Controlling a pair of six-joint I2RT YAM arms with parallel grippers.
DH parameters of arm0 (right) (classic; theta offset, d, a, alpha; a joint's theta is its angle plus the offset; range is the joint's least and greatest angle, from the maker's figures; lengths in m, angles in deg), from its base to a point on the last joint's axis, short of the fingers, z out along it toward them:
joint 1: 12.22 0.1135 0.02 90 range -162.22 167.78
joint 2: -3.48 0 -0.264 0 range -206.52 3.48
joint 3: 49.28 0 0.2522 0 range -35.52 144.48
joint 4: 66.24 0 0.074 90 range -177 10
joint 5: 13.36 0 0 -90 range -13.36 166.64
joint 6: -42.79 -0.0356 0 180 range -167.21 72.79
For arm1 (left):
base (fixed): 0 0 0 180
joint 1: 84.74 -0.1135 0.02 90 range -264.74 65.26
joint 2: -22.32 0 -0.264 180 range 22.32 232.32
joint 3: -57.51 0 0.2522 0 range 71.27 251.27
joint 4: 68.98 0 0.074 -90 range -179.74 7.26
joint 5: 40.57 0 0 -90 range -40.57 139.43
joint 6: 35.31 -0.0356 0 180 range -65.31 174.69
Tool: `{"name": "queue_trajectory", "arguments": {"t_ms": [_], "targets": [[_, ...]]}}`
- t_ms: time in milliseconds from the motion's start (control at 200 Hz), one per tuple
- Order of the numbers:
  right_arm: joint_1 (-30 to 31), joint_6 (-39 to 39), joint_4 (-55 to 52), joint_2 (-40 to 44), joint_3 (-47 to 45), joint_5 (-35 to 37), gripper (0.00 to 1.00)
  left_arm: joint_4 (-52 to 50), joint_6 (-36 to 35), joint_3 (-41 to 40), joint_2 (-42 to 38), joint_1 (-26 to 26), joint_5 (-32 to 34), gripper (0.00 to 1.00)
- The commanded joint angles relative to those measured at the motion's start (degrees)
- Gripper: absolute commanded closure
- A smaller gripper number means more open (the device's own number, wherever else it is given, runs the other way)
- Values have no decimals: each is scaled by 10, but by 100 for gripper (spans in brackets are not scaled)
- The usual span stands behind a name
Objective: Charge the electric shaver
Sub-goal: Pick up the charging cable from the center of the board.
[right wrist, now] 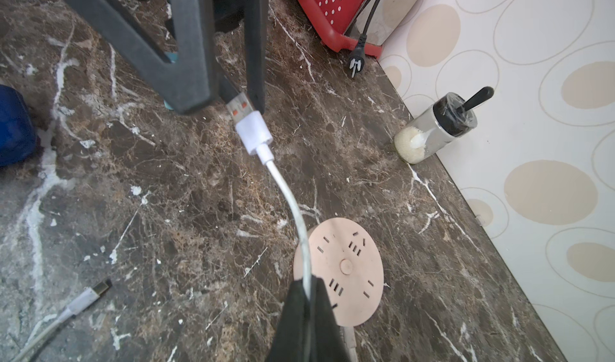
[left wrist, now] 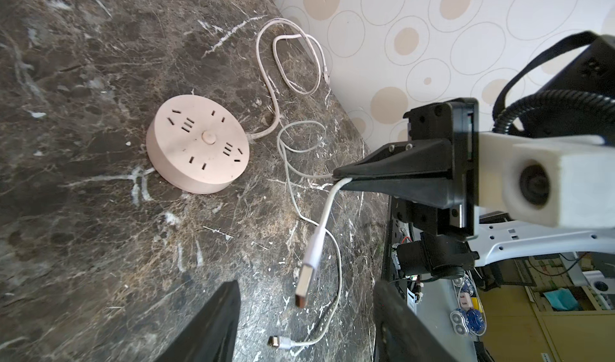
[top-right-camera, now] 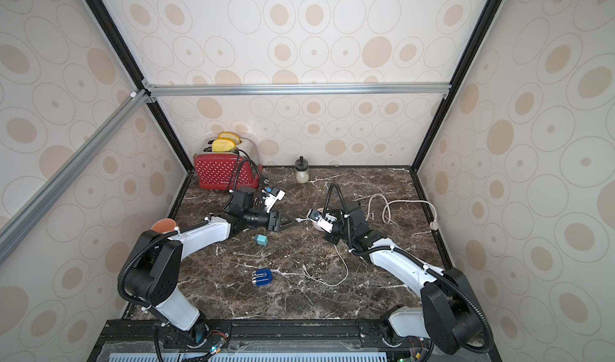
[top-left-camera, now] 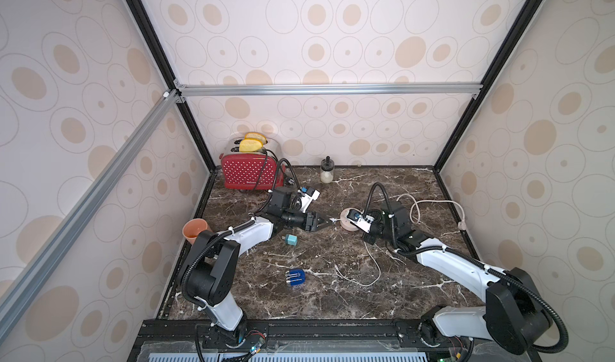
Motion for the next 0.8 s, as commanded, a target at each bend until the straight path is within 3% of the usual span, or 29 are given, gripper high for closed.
{"name": "queue_trajectory", "arguments": {"t_ms": [0, 120, 275, 371, 481, 526, 646, 796], "targets": [[-3, -11, 19, -10, 4, -24, 100, 20, 2, 30, 14, 8, -14, 40], [-2, -11, 19, -12, 3, -24, 100, 28, 6, 36, 22, 9, -12, 50], [-2, -17, 23, -9, -1, -23, 100, 30, 6, 39, 25, 9, -13, 75], [-3, -23, 25, -9, -2, -23, 100, 29, 6, 38, 23, 9, -12, 77], [-3, -24, 17, -11, 3, -32, 100, 24, 1, 37, 18, 9, -10, 100], [-3, -20, 6, -11, 8, -42, 100, 20, -1, 37, 16, 9, -9, 100], [-2, 8, -19, -12, 25, -77, 73, -8, -17, 45, 14, 9, -9, 100], [1, 22, -12, -18, 40, -110, 63, -15, -18, 50, 15, 9, -14, 100]]}}
